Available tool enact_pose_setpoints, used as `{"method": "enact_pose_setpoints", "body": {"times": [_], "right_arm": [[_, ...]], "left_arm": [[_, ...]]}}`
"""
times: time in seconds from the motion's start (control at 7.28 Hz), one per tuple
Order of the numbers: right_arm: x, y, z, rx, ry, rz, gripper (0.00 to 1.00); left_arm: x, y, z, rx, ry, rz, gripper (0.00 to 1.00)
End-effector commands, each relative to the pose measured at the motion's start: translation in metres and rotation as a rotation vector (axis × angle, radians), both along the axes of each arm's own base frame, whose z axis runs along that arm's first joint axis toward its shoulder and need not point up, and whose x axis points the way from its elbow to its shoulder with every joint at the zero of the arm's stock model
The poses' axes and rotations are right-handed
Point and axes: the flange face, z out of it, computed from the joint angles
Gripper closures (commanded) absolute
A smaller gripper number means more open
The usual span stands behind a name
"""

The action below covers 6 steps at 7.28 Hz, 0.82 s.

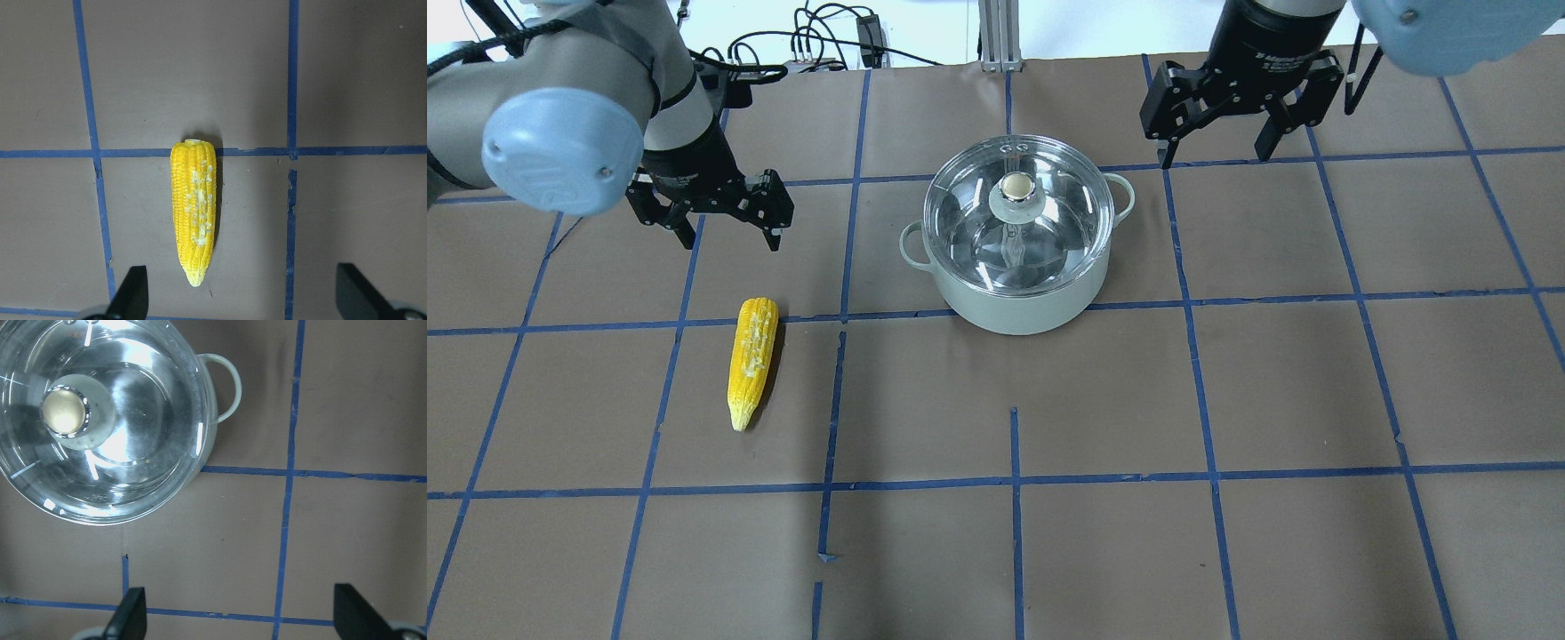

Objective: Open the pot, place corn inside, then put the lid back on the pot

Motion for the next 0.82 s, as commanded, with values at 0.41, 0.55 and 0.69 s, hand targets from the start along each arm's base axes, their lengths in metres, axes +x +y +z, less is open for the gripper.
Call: {"method": "enact_pose_setpoints", "body": {"times": [0.41,0.55,0.69], "right_arm": [[0.1,-0.024,-0.051,-0.071,-0.006,-0.051,0.01],[0.11,-0.047,-0.061,-0.081,-0.001,-0.054,0.01],[0.121,-0.071,-0.076,-0.074,0.001,-0.05,0.01]], "left_arm": [[0.035,0.062,-0.1,-0.13,0.031,-0.116,0.0],[0.042,0.065,-0.103,-0.126,0.045,-0.115,0.0],[0.042,0.063,-0.109,-0.123,0.063,-0.112,0.0]]}}
